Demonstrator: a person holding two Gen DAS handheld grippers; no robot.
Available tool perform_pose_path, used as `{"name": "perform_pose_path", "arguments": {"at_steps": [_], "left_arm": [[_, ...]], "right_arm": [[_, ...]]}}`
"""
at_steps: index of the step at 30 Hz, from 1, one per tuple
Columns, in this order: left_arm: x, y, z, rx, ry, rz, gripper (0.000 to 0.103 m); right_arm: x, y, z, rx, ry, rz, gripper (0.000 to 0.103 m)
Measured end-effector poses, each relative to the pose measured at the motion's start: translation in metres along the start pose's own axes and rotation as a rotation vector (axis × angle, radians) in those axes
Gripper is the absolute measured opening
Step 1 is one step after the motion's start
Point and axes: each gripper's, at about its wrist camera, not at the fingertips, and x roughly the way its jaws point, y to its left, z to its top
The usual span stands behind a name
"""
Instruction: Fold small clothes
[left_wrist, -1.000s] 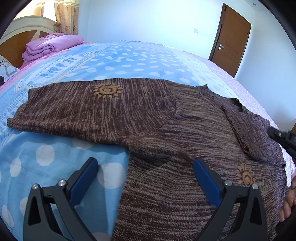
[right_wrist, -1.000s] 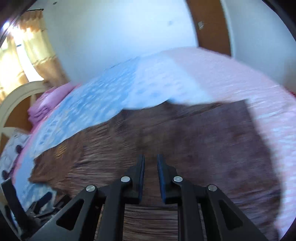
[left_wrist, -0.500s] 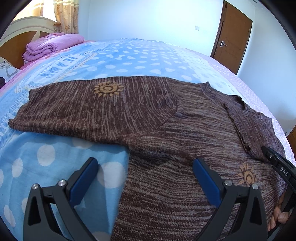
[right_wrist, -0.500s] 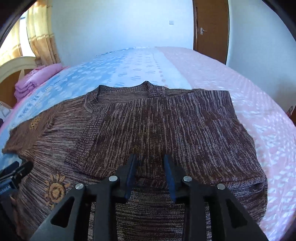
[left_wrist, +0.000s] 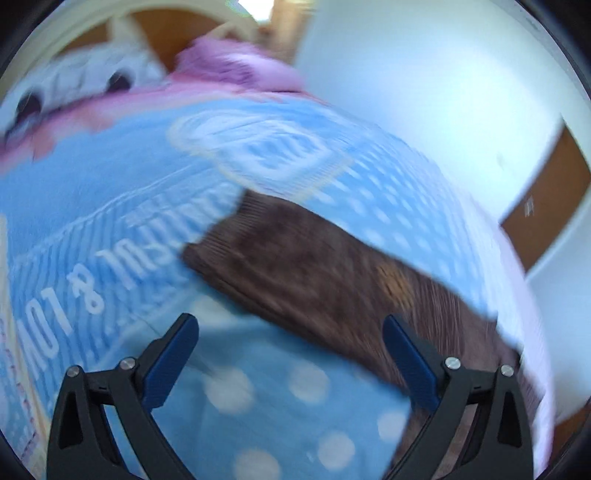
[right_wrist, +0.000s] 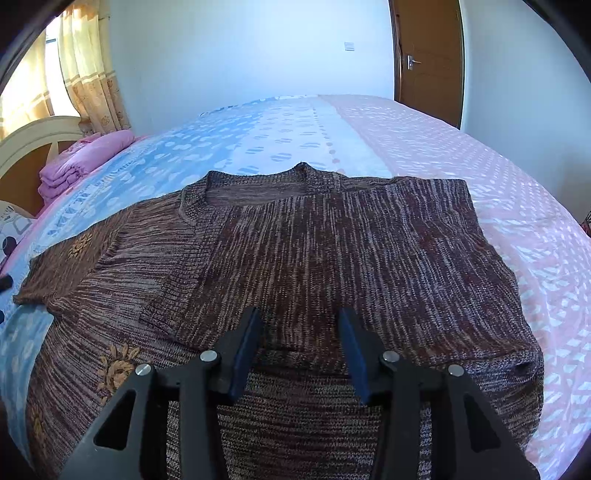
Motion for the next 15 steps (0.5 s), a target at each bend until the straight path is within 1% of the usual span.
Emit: {"name": "perform_pose_path", "arguments": {"at_steps": [2, 4, 6, 8, 9, 12, 14, 15], "left_arm": [[0.010, 0.016, 0.007, -0.062, 0.001, 0.009, 0.101], [0.022, 0.027, 0.013, -0.096, 0.010, 0.028, 0.101], [0.032, 0.028, 0.016, -0.100, 0.026, 0.033, 0.101], [0.038, 0.023, 0.019, -0.083, 0.026, 0.048, 0.100], [0.040, 0.019, 0.020, -0.080, 0.026, 0.043, 0.100], [0.044, 0.021, 0.023, -0.108, 0.030, 0.004, 0.092], [0.046, 0.022, 0.022, -0.127, 0.019, 0.009, 0.080], [0.046, 0.022, 0.021, -0.123, 0.012, 0.016, 0.076]], "right_arm": [[0.000, -0.001, 0.000, 0.003, -0.001, 0.005, 0.047], [0.000, -0.001, 0.000, 0.005, -0.001, 0.008, 0.047], [0.000, -0.001, 0.000, 0.003, -0.001, 0.006, 0.047], [0.000, -0.001, -0.001, 0.003, -0.001, 0.006, 0.047], [0.000, -0.001, -0.001, 0.003, -0.002, 0.006, 0.047], [0.000, -0.001, -0.001, 0.005, -0.002, 0.009, 0.048], [0.001, -0.001, -0.001, 0.006, -0.002, 0.011, 0.048], [0.001, -0.001, -0.001, 0.005, -0.002, 0.011, 0.048]]}}
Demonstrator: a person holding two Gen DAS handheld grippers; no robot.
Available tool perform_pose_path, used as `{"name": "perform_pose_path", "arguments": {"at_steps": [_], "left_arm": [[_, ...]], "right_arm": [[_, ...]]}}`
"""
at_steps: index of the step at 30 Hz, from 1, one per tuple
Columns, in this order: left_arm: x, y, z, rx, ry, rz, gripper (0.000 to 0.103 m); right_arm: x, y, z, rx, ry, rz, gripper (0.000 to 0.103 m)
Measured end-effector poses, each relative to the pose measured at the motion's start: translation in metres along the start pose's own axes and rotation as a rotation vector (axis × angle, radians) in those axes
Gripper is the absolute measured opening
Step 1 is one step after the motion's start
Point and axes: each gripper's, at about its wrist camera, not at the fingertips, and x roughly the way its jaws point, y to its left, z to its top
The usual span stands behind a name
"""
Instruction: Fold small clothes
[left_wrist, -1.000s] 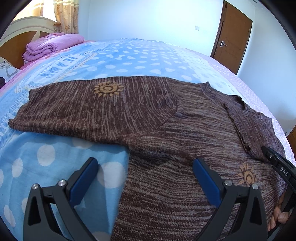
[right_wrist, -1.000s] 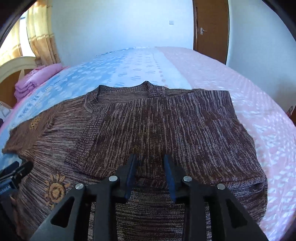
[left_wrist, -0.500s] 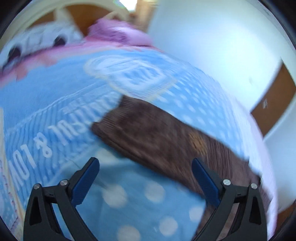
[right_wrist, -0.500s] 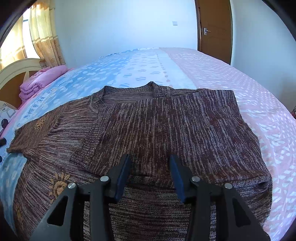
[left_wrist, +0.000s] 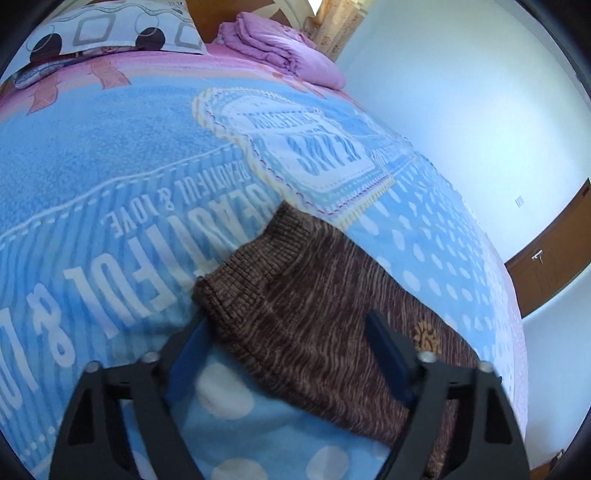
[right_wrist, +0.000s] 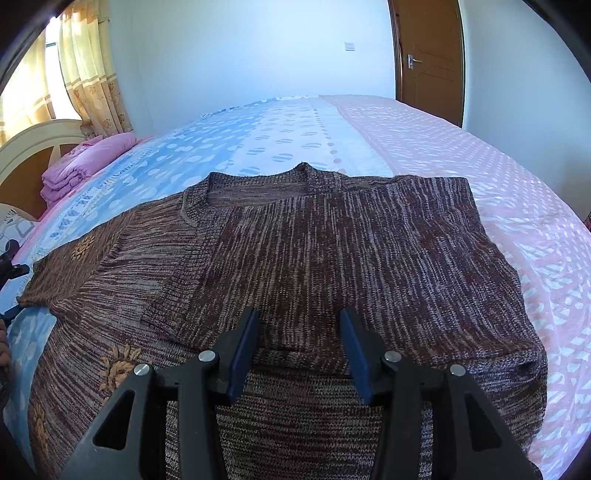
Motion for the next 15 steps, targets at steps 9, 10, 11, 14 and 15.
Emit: {"name": "perform_pose_path", "arguments": {"at_steps": [9, 10, 11, 14, 15], "left_arm": [[0.010, -0.007, 0.002, 0.035, 0.020, -0.042, 0.010], [0.008, -0.013, 0.002, 0.058, 0.011, -0.040, 0.010], [0.006, -0.018, 0.001, 0.081, 0.000, -0.039, 0.010], [-0.002, -0.046, -0.003, 0.182, -0.043, -0.033, 0.010], [-0.003, -0.056, -0.004, 0.212, -0.053, -0.036, 0.010]], "right_arm": [[0.000, -0.001, 0.000, 0.003, -0.001, 0.004, 0.048], [0.000, -0.001, 0.000, 0.003, -0.001, 0.003, 0.048], [0.000, -0.001, 0.000, 0.003, -0.001, 0.003, 0.048], [0.000, -0.001, 0.000, 0.003, -0.001, 0.004, 0.048], [0.000, -0.001, 0.000, 0.003, -0.001, 0.004, 0.048]]}}
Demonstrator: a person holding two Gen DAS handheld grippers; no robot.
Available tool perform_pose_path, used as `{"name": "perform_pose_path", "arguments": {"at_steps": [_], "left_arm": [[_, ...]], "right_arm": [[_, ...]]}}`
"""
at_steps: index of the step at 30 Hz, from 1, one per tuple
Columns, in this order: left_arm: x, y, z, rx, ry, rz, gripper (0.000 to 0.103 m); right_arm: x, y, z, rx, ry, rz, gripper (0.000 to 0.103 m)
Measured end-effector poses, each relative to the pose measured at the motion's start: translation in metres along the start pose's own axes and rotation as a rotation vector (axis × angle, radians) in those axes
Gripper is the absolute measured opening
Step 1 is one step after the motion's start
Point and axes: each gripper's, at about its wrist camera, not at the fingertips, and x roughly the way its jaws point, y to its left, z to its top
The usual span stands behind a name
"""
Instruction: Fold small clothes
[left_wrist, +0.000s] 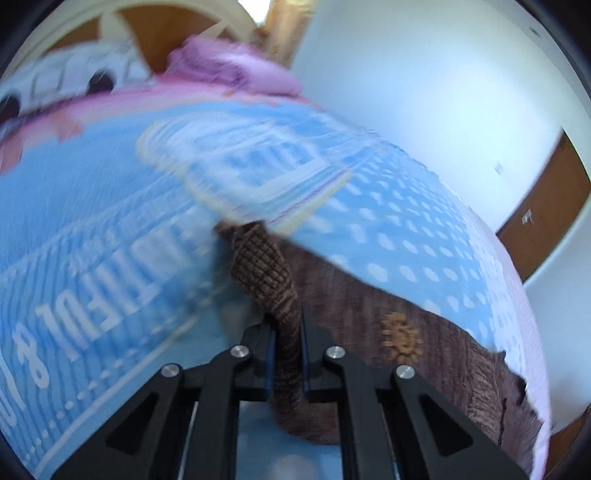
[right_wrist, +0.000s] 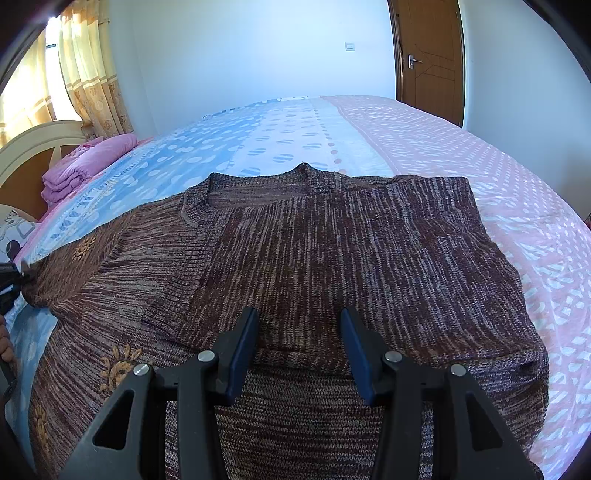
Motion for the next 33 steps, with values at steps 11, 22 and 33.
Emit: {"name": "perform_pose_path", "arguments": {"at_steps": [11, 22, 33], "left_arm": [[-0.058, -0.159, -0.067, 0.452, -0.046, -0.285, 0.011], [-0.037, -0.189, -0.136, 0.544, 0.125, -0.306, 0.011], [-0.058, -0.155, -0.140, 0.543, 0.128, -0.248, 0.048]], "right_arm": [[0.000, 0.000, 0.000, 0.001, -0.001, 0.002, 0.049], [0.000, 0.000, 0.001, 0.005, -0.003, 0.009, 0.049], [0.002, 0.000, 0.002, 0.000, 0.009, 0.007, 0.050]]}}
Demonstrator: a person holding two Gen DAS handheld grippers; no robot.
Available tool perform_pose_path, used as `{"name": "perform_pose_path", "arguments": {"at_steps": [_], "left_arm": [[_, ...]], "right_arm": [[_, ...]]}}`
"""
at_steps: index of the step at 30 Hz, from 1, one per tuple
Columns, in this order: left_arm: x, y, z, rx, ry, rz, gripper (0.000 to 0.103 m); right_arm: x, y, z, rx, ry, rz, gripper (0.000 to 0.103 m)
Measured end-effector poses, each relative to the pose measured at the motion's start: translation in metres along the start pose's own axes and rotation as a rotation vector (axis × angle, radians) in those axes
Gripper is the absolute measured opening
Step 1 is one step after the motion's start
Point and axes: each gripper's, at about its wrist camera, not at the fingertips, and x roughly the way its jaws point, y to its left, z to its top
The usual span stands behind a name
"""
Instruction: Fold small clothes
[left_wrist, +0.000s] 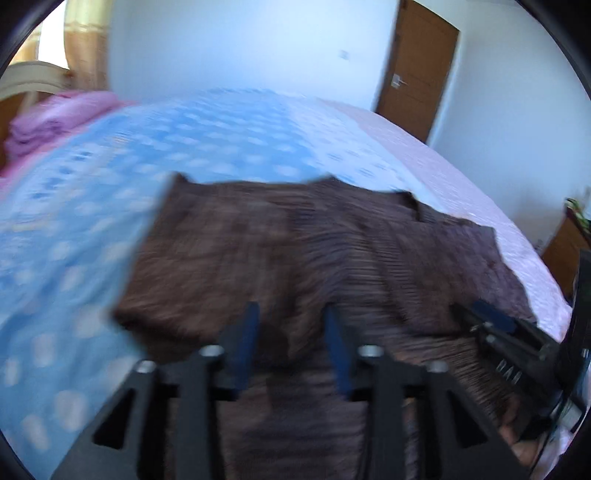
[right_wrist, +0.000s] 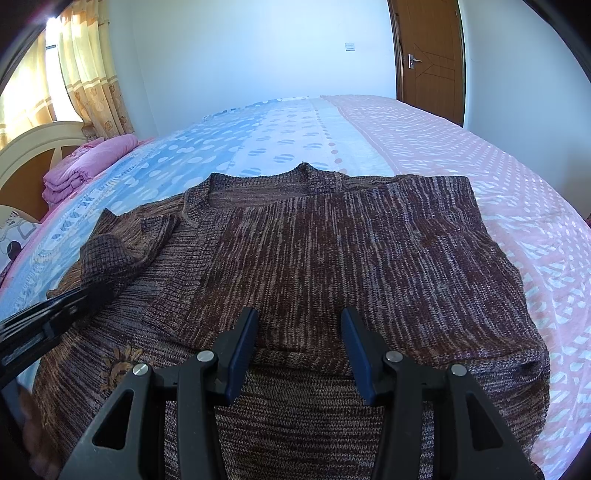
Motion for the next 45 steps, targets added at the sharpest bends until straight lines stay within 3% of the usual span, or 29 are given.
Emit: {"name": "perform_pose_path", "arguments": {"at_steps": [2, 5, 6, 9, 11, 13, 17, 21, 23, 24, 25, 28, 34, 37, 42, 45], "left_arm": [[-0.015, 0.019, -0.008, -0.036, -0.042, 0.070, 0.048], [-0.017, 0.043, -0.021, -0.104, -0.047, 0.102, 0.053], [-0.014, 0.049, -0.025, -0.124, -0.041, 0.114, 0.053], [-0.003, 0.068, -0.031, -0.232, -0.008, 0.034, 0.059], [-0.003, 0.072, -0.031, -0.259, -0.020, -0.038, 0.073], [-0.003, 0.069, -0.032, -0.251, -0.029, -0.037, 0.073], [-0.003, 0.064, -0.033, -0.234, -0.034, -0.030, 0.076], [-0.004, 0.069, -0.034, -0.235, -0.044, -0.044, 0.078], [-0.004, 0.071, -0.034, -0.237, -0.046, -0.059, 0.081], [-0.004, 0.071, -0.034, -0.239, -0.049, -0.066, 0.081], [-0.004, 0.071, -0.034, -0.240, -0.050, -0.068, 0.082], [-0.002, 0.068, -0.033, -0.231, -0.051, -0.068, 0.084], [-0.001, 0.070, -0.033, -0.233, -0.053, -0.078, 0.085], [-0.001, 0.069, -0.033, -0.229, -0.053, -0.074, 0.085], [-0.001, 0.069, -0.033, -0.226, -0.052, -0.071, 0.085], [-0.001, 0.069, -0.033, -0.224, -0.052, -0.069, 0.085]], "right_arm": [[0.002, 0.001, 0.002, -0.005, 0.016, 0.006, 0.054], [0.002, 0.008, 0.013, 0.013, 0.053, -0.016, 0.055], [-0.003, 0.009, 0.019, 0.073, 0.049, 0.048, 0.055], [-0.020, 0.029, 0.040, 0.151, 0.000, 0.250, 0.057], [-0.020, 0.060, 0.056, 0.075, 0.003, 0.273, 0.063], [-0.012, 0.087, 0.068, -0.003, 0.011, 0.291, 0.063], [0.026, 0.127, 0.077, -0.098, 0.087, 0.253, 0.063], [0.071, 0.140, 0.068, -0.160, 0.214, 0.222, 0.063], [0.076, 0.141, 0.061, -0.213, 0.206, 0.202, 0.063], [0.073, 0.143, 0.059, -0.247, 0.188, 0.189, 0.057], [0.073, 0.144, 0.059, -0.260, 0.188, 0.183, 0.040], [0.071, 0.131, 0.065, -0.216, 0.191, 0.214, 0.011], [0.038, 0.086, 0.085, -0.012, 0.061, 0.364, 0.010], [0.035, 0.071, 0.084, 0.008, 0.049, 0.368, 0.010], [0.052, 0.047, 0.066, 0.059, 0.117, 0.310, 0.011], [0.056, 0.032, 0.058, 0.101, 0.133, 0.268, 0.018]]}}
